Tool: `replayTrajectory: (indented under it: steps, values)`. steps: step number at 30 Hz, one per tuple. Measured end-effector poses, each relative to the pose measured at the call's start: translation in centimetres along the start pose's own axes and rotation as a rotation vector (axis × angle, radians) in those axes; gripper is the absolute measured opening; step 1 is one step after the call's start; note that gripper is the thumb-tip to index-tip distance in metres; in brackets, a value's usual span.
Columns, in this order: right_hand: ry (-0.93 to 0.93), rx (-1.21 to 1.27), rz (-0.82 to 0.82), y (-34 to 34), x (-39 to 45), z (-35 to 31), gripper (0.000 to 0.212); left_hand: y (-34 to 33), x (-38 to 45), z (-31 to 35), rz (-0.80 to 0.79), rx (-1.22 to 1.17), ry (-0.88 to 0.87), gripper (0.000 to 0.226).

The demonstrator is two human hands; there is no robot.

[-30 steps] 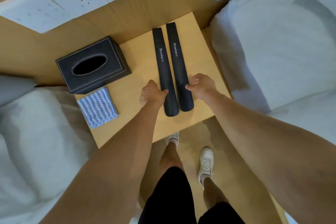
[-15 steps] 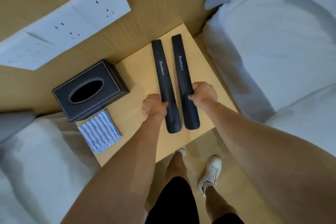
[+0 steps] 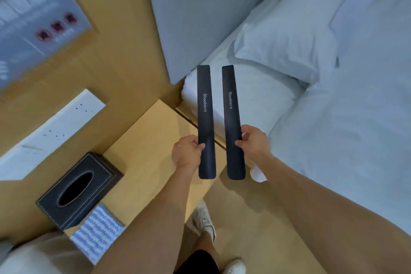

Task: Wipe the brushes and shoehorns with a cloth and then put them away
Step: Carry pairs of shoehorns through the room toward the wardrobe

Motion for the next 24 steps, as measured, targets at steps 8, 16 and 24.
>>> replayTrajectory:
  steps: [8,16,24]
  values:
    - [-0.091,0.158,0.338,14.2,-6.6,6.7,0.022,-1.2,-8.2,12.8,-0.011,-0.079,-0.39,0.016]
    - [-0.151,0.368,0.675,28.6,-18.7,16.1,0.028,-3.0,-22.3,24.7,-0.132,-0.257,-0.692,0.004]
    - [-0.293,0.462,0.97,40.0,-32.4,27.8,0.027,-8.2,-40.7,34.7,-0.406,-0.371,-0.98,0.016]
Point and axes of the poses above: each hand's wrist, its own x-axis towards the middle knuckle, its own y-axis out of the back of the hand, z = x × y, the point moved 4 cm from there along x, towards the middle knuckle, and after that the axes turned 11 degrees about z, right-handed, at the moved point
